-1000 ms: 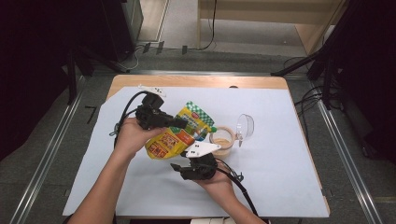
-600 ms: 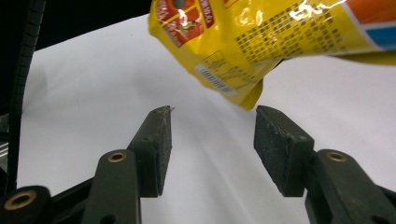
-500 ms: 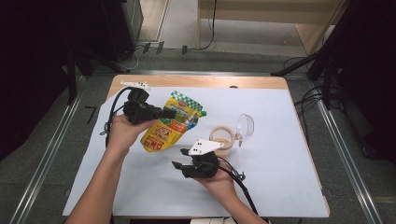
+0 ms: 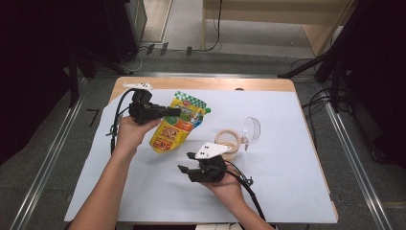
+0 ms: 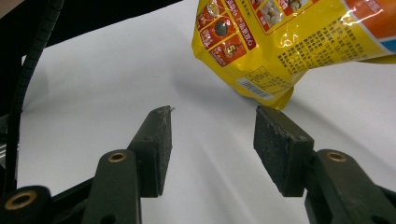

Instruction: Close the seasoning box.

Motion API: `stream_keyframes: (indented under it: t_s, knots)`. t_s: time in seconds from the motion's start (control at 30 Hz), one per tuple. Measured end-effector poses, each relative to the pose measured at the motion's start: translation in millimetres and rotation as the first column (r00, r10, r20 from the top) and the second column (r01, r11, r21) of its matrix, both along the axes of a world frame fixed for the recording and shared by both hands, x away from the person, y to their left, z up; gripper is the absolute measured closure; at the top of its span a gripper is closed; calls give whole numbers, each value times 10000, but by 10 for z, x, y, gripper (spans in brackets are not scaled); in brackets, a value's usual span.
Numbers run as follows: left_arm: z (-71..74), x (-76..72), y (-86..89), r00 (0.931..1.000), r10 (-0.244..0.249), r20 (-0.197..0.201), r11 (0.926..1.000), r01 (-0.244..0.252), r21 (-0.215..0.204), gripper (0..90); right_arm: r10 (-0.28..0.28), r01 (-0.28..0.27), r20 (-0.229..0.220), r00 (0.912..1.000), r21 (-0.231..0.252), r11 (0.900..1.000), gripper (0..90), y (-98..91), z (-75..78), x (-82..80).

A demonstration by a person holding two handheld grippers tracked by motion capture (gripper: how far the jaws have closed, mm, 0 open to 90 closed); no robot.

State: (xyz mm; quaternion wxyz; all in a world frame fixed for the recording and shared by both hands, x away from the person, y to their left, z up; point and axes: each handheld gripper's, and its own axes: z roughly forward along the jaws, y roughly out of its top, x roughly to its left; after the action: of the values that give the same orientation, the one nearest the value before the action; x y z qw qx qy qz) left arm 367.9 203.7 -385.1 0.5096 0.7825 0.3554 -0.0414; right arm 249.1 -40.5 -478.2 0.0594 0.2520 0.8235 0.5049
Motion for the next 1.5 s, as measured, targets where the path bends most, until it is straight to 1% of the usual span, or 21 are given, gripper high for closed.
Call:
stream_keyframes:
  t_s: [0.03, 0.17, 0.3, 0.4, 0.53, 0.63, 0.77, 0.83, 0.9, 0.93, 1.03, 1.1, 1.17, 1.27, 1.37, 1.5]
  knots:
    - [5, -7, 6, 10000, 23, 33, 10000, -23, 62, 885, 12, -12, -12, 10000, 17, 10000, 479, -1, 0, 0]
    - [48, -57, 44, 9999, 68, 99, 9982, -74, 595, 890, 35, -35, -12, 10000, 20, 10000, 480, 2, -2, -1]
    - [64, -98, 89, 9999, 142, -27, 9965, -139, 828, 894, 71, -71, -2, 10000, 4, 10000, 480, 3, 5, -6]
    - [71, -137, 128, 9997, 194, -137, 9959, -182, 888, 893, 83, -83, 37, 10000, 8, 10000, 480, 1, 10, -8]
    - [65, -218, 213, 9996, 256, -134, 9951, -242, 957, 893, 97, -97, 89, 9999, 39, 9999, 482, -1, 20, -1]
    - [52, -273, 274, 9994, 313, -178, 9953, -296, 921, 893, 85, -87, 136, 9999, 83, 9999, 481, -2, 41, -4]
    - [23, -344, 379, 9984, 383, -413, 9959, -348, 829, 891, 87, -89, 190, 9998, 89, 9999, 482, 0, 63, -8]
    - [16, -375, 413, 9982, 402, -450, 9957, -362, 848, 880, 123, -124, 160, 9998, 98, 9999, 482, 5, 63, -7]
    - [14, -406, 426, 9988, 397, -302, 9936, -363, 1074, 857, 144, -145, 141, 9998, 71, 9999, 482, 14, 60, -11]
    - [12, -416, 439, 9986, 422, -307, 9929, -385, 1122, 841, 152, -153, 159, 9998, 68, 9999, 482, 18, 59, -11]
    - [22, -418, 463, 9985, 414, -354, 9950, -379, 926, 798, 179, -181, 187, 9997, 77, 9998, 482, 24, 60, -9]
    - [45, -431, 477, 9991, 185, -394, 9979, -160, 627, 762, 182, -183, 181, 9997, 63, 9998, 483, 23, 63, -7]
    - [81, -451, 474, 9996, 49, -263, 9981, -32, 622, 735, 181, -183, 163, 9997, 104, 9998, 483, 19, 65, -4]
    - [123, -470, 473, 9997, -85, -223, 9985, 97, 547, 710, 187, -189, 205, 9996, 112, 9998, 483, 13, 69, 3]
    - [160, -485, 481, 9997, -99, -232, 9984, 112, 561, 688, 161, -163, 180, 9997, 122, 9998, 483, 6, 76, 7]
    - [246, -513, 515, 9999, 8, -151, 9991, -1, 420, 665, 199, -202, 161, 9997, 173, 9996, 486, -5, 95, 7]
